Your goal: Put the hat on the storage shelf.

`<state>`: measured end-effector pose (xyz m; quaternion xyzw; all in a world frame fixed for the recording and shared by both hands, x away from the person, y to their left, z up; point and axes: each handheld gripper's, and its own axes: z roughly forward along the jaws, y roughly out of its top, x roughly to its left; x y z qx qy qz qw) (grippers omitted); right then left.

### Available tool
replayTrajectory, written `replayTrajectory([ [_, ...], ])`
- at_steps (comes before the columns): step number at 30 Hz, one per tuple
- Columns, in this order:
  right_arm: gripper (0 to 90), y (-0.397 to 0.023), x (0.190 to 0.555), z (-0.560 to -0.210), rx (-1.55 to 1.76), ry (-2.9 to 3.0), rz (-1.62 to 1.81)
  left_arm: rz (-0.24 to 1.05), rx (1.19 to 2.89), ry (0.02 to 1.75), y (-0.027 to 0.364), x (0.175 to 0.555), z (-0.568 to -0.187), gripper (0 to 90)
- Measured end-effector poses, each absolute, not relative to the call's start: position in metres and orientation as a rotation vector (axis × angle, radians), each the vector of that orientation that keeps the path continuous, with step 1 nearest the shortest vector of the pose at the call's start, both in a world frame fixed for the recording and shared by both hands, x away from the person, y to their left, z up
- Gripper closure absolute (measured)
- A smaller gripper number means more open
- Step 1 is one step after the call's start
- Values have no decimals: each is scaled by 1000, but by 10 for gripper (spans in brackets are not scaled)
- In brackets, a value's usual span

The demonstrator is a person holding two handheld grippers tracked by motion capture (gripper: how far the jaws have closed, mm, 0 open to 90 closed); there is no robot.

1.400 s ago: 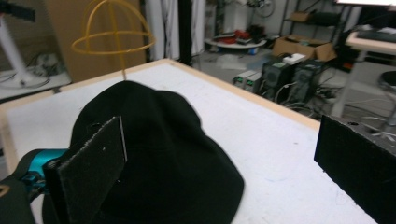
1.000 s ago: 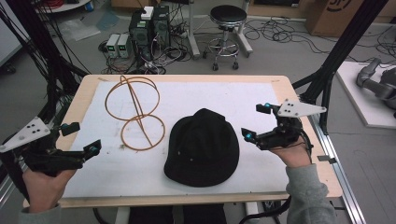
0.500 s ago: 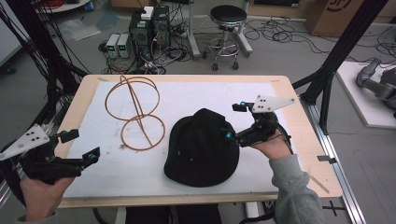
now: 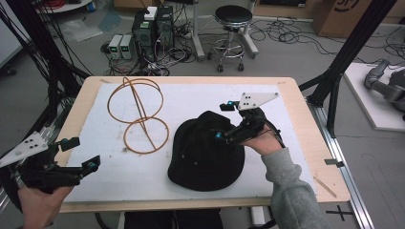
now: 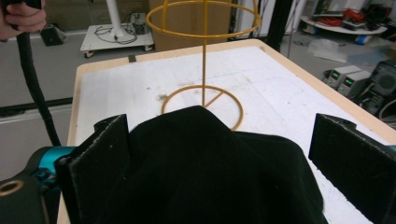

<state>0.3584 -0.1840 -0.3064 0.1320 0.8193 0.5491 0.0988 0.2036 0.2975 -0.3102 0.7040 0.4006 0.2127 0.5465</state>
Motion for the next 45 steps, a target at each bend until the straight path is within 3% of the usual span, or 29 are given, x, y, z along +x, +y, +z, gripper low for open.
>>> replayTrajectory([
  [4,93,-178,363,-310,374,2453,1622,504,1678,947,299,201,-311,26],
  [9,218,-175,367,-314,348,2479,1602,495,1674,954,299,200,-312,26],
  [14,421,-178,368,-315,342,2488,1578,492,1683,947,298,200,-313,26],
  [20,550,-178,369,-316,295,2477,1547,489,1680,953,298,201,-313,26],
  [21,625,-178,369,-317,305,2482,1525,489,1680,954,298,201,-313,26],
  [22,625,-178,369,-317,305,2482,1525,490,1684,952,298,201,-313,26],
  [23,709,-178,370,-317,300,2482,1529,489,1681,951,299,201,-313,26],
  [24,709,-178,370,-317,300,2482,1529,490,1681,951,299,200,-313,26],
  [27,843,-178,371,-318,300,2498,1514,490,1678,954,299,201,-313,26],
  [36,879,-178,370,-315,310,2516,1536,495,1684,963,299,201,-313,26],
  [45,886,-176,363,-277,317,2541,1559,498,1674,966,302,201,-311,26],
])
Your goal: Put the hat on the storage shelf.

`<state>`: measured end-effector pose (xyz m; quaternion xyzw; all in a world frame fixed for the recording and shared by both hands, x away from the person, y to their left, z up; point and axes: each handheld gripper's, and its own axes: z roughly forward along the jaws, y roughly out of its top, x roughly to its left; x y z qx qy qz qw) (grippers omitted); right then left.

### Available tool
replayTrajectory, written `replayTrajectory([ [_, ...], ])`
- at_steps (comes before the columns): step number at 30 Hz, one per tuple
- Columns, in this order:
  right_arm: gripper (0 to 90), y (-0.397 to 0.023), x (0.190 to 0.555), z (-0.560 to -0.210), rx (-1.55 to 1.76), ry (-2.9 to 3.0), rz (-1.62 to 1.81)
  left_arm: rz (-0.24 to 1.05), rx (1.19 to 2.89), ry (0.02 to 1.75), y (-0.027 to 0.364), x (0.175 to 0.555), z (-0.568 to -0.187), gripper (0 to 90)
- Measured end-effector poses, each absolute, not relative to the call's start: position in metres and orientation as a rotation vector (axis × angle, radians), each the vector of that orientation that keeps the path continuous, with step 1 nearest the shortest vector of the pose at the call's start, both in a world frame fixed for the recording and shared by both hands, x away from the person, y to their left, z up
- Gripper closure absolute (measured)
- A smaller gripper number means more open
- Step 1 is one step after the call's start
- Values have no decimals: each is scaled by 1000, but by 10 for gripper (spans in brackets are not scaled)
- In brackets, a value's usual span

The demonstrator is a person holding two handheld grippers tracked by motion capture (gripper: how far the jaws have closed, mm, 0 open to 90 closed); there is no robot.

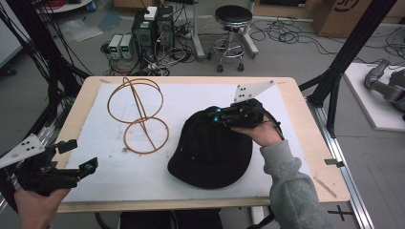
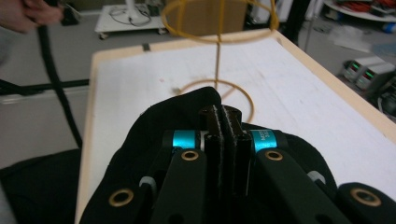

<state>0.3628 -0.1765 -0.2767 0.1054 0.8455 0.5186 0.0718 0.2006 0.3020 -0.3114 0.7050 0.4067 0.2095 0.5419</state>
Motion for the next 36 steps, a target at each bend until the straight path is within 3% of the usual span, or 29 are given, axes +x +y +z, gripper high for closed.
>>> replayTrajectory([
  [24,887,-168,356,-158,204,2434,1655,490,1659,956,305,197,-308,26],
  [36,888,-137,358,-104,137,2354,1690,492,1648,950,309,190,-307,26],
])
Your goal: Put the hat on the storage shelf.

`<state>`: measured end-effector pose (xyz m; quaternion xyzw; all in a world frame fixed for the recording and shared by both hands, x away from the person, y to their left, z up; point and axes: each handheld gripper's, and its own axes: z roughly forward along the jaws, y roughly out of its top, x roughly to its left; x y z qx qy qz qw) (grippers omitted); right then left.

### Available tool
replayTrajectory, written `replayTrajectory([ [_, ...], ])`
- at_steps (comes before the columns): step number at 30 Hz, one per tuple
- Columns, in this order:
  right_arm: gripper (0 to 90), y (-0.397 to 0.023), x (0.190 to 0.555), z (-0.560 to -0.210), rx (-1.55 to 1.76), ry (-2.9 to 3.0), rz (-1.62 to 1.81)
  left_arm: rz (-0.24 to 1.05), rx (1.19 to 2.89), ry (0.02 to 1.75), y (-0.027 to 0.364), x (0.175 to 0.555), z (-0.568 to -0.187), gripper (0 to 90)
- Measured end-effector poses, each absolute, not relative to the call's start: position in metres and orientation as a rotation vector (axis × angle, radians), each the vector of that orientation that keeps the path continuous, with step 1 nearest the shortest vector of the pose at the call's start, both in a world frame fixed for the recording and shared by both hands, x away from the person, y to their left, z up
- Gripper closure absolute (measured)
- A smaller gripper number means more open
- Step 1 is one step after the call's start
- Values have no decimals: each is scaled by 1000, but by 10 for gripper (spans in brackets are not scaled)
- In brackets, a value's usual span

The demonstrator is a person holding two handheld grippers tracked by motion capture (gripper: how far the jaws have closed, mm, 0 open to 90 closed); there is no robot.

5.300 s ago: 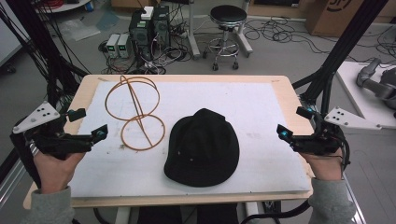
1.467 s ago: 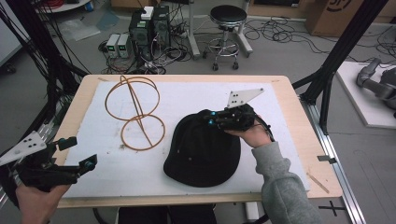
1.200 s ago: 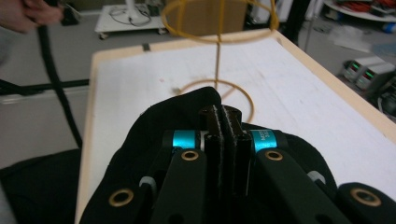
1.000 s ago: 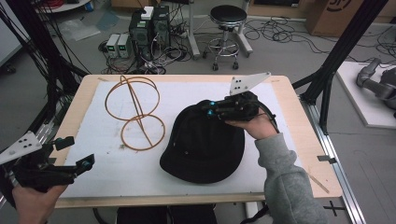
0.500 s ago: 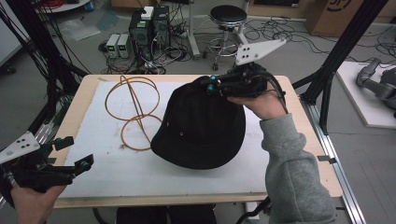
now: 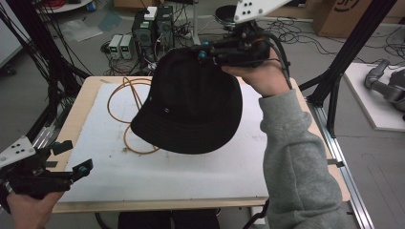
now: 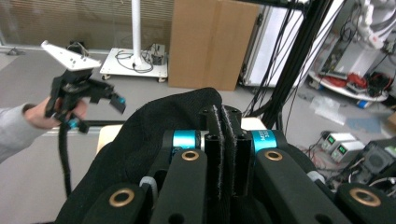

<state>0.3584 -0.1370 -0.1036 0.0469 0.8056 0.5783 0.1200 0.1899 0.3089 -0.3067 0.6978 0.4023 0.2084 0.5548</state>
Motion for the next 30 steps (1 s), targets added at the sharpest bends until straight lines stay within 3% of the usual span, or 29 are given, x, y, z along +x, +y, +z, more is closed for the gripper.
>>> replayTrajectory([
  [15,888,-55,384,-85,-22,2295,1696,532,1646,1003,322,146,-310,26],
  [30,888,3,425,-117,-23,2351,1668,538,1633,1047,335,117,-315,26],
])
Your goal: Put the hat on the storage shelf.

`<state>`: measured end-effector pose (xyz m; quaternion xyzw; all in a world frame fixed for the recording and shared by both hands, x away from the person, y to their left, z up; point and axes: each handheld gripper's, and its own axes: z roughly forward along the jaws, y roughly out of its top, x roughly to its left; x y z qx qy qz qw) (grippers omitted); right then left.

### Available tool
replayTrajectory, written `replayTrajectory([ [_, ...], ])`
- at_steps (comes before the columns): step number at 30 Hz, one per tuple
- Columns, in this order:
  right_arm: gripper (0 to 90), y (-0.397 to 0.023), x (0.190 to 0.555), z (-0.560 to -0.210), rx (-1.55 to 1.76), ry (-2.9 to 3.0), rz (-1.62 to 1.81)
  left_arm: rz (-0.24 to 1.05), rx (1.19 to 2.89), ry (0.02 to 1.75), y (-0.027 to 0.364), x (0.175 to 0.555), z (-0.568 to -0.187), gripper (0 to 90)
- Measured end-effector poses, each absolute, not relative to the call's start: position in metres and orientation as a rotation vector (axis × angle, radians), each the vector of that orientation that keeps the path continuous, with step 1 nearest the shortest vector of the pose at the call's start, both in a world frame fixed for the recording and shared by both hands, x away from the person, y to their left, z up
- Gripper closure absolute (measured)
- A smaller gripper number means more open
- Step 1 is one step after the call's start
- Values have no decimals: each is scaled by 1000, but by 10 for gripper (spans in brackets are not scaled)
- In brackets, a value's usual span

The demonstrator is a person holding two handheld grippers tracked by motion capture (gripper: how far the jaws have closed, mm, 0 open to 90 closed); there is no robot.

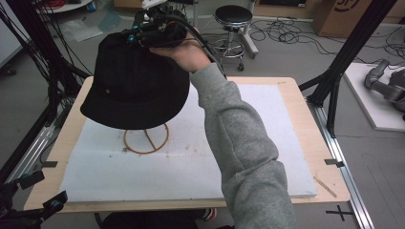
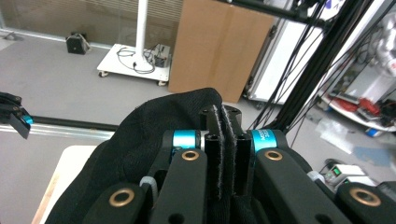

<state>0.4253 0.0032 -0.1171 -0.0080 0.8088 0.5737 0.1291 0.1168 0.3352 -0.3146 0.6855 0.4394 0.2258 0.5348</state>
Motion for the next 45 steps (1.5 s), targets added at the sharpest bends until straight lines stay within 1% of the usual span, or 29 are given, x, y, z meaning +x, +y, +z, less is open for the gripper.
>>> replayTrajectory([
  [7,888,18,446,-144,-4,2428,1675,530,1629,1062,337,114,-319,26],
  [22,887,27,475,-191,34,2569,1697,501,1642,1085,338,117,-326,26],
  [30,887,32,477,-215,39,2635,1702,496,1642,1088,338,119,-329,26],
  [36,877,31,478,-217,51,2629,1704,491,1646,1090,337,120,-330,26],
  [37,825,31,478,-217,65,2616,1700,491,1645,1089,337,120,-330,26],
  [39,814,31,478,-217,68,2610,1697,491,1647,1087,337,120,-330,26],
  [40,777,30,478,-217,58,2606,1692,494,1645,1080,336,119,-330,26],
  [42,588,29,476,-216,88,2600,1690,502,1645,1068,335,118,-328,26],
  [43,455,27,475,-215,110,2601,1700,505,1649,1063,334,118,-327,26],
  [44,388,27,474,-214,116,2592,1689,506,1647,1059,334,118,-327,26],
  [45,388,27,474,-214,116,2592,1689,506,1649,1058,334,118,-327,26],
])
